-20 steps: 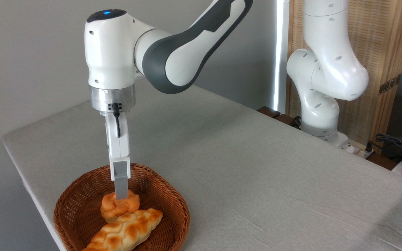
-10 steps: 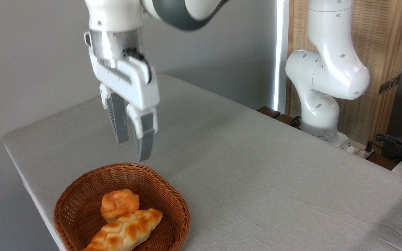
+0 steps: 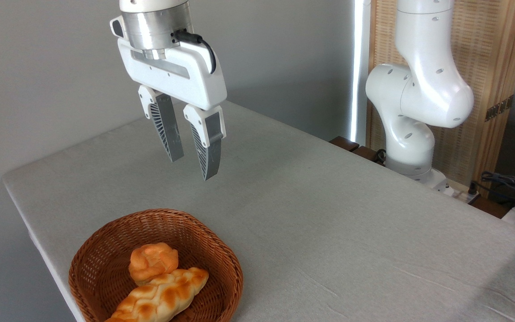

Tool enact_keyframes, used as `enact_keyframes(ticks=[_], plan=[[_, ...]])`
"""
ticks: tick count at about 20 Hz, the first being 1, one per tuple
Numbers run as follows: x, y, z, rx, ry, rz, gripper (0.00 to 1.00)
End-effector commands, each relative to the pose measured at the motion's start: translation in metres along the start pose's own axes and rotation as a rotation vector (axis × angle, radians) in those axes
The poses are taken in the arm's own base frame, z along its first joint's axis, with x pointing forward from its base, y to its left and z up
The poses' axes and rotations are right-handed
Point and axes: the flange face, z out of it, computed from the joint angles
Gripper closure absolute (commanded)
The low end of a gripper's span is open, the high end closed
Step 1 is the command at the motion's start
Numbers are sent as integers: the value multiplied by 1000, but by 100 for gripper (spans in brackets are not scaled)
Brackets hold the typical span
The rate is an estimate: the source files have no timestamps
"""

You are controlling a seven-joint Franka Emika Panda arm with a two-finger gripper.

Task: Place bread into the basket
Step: 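Open the gripper to release the bun and lift away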

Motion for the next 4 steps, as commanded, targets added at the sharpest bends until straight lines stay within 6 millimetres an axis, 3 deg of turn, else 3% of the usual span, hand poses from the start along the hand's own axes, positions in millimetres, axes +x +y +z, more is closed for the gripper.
enact_keyframes(ticks=[1,4], plan=[[-5,-3,-5,0,12,-13,0],[-4,-3,-6,5,14,-11,0]])
